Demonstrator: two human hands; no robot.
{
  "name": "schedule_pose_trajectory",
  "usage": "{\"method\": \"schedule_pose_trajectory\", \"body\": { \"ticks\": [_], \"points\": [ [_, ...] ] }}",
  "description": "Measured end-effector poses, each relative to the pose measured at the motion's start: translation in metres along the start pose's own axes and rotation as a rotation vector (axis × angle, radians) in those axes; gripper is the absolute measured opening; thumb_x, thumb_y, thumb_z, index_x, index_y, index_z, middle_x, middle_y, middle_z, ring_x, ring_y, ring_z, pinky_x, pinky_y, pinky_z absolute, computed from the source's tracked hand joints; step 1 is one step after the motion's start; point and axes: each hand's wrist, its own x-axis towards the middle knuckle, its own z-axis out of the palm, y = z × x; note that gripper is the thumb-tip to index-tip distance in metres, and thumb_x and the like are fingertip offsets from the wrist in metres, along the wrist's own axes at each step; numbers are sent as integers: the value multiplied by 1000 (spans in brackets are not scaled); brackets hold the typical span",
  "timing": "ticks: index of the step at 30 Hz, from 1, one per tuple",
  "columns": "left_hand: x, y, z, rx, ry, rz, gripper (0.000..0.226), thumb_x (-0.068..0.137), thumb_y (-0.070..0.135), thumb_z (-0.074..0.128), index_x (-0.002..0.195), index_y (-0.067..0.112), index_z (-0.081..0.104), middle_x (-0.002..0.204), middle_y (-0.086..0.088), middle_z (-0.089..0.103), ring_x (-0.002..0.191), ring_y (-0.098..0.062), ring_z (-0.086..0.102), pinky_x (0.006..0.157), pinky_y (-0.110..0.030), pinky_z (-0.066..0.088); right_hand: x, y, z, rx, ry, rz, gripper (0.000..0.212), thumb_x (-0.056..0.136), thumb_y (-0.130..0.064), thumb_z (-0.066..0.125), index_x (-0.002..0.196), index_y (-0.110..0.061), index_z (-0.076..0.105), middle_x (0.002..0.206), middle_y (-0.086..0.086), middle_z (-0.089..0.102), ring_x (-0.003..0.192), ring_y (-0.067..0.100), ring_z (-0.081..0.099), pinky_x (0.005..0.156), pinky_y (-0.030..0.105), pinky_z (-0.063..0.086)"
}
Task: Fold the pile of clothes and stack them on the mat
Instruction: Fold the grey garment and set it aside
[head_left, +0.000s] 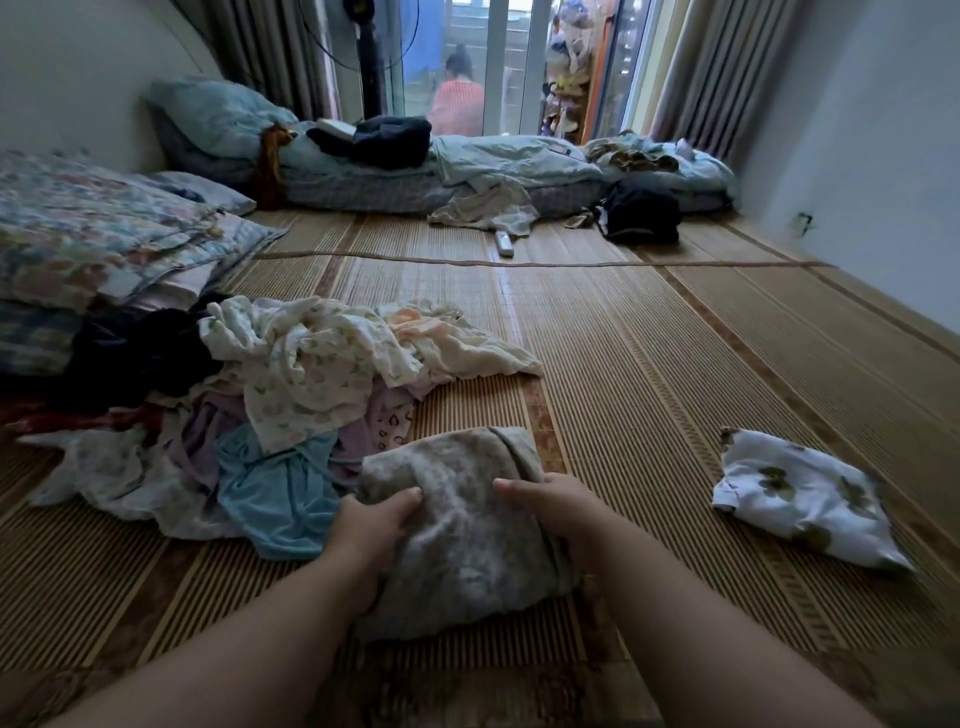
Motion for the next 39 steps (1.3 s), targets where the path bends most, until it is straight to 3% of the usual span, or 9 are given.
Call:
{"method": "schedule_pose_trajectory", "body": {
  "ticks": [7, 16, 22, 25, 28, 30, 33, 36, 39],
  "points": [
    [-6, 23, 31, -82, -313, -62, 30, 91, 23, 60, 115, 4, 63, 100, -22, 72, 93, -39, 68, 79, -45, 54, -13, 2, -25, 209, -56, -103, 40, 84, -14, 68, 121, -12, 53, 111, 8, 65, 97, 22, 66, 68, 30, 56],
    [-46, 73, 221, -31, -685, 130, 12, 92, 9, 53, 102, 10, 60, 96, -23, 70, 82, -38, 66, 79, -50, 54, -67, 22, -205, 417, 415, -305, 26, 85, -11, 66, 110, -12, 62, 99, 10, 73, 87, 28, 71, 68, 37, 57],
    [-46, 76, 335, 135, -820, 175, 38, 85, 17, 59, 122, 12, 53, 108, -18, 68, 94, -34, 67, 84, -52, 55, -75, 51, -286, 497, 606, -246, 9, 90, -11, 60, 98, -9, 58, 83, 7, 68, 61, 17, 68, 48, 28, 54],
    [-33, 65, 366, 422, -642, 308, 88, 72, 45, 66, 145, 23, 22, 132, -11, 52, 115, -32, 57, 95, -52, 50, -61, 74, -308, 211, 708, -150, 54, 87, -25, 66, 133, -8, 42, 110, 9, 62, 93, 24, 61, 80, 40, 51],
    [-32, 45, 370, 778, -431, 727, 99, 84, 53, 55, 147, 33, -19, 157, -1, -4, 146, -32, 3, 118, -52, 13, -52, 89, -311, -222, 834, -130, 96, 81, -34, 72, 152, -18, 9, 146, 16, 36, 128, 33, 43, 99, 42, 39],
    [-34, 33, 362, 920, -384, 1154, 85, 88, 53, 47, 144, 41, -15, 154, 9, -18, 143, -19, -13, 118, -47, -3, -48, 95, -307, -493, 939, -336, 86, 83, -31, 70, 150, -21, 17, 147, 21, 29, 129, 38, 37, 96, 46, 40],
    [-18, 21, 359, 1095, -225, 1661, 64, 86, 52, 36, 145, 38, 15, 156, 2, 3, 142, -25, 4, 116, -53, 0, -30, 101, -306, -939, 980, -510, 52, 81, -36, 51, 131, -21, 51, 142, 24, 42, 127, 46, 41, 92, 61, 41],
    [-15, 32, 368, 1317, -190, 1654, 56, 91, 43, 31, 146, 32, 29, 160, 0, 11, 147, -29, 0, 113, -59, -1, -16, 85, -303, -1041, 869, -341, 52, 88, -46, 30, 131, -32, 55, 152, 6, 37, 142, 33, 26, 104, 65, 24],
    [-10, 52, 382, 1509, -409, 1225, 57, 99, 44, 22, 153, 30, 7, 161, 10, -3, 147, -21, -16, 113, -58, -9, 4, 74, -315, -975, 726, -185, 50, 97, -48, 26, 147, -39, 28, 159, -11, 17, 147, 14, 7, 113, 57, 4]
  ]
}}
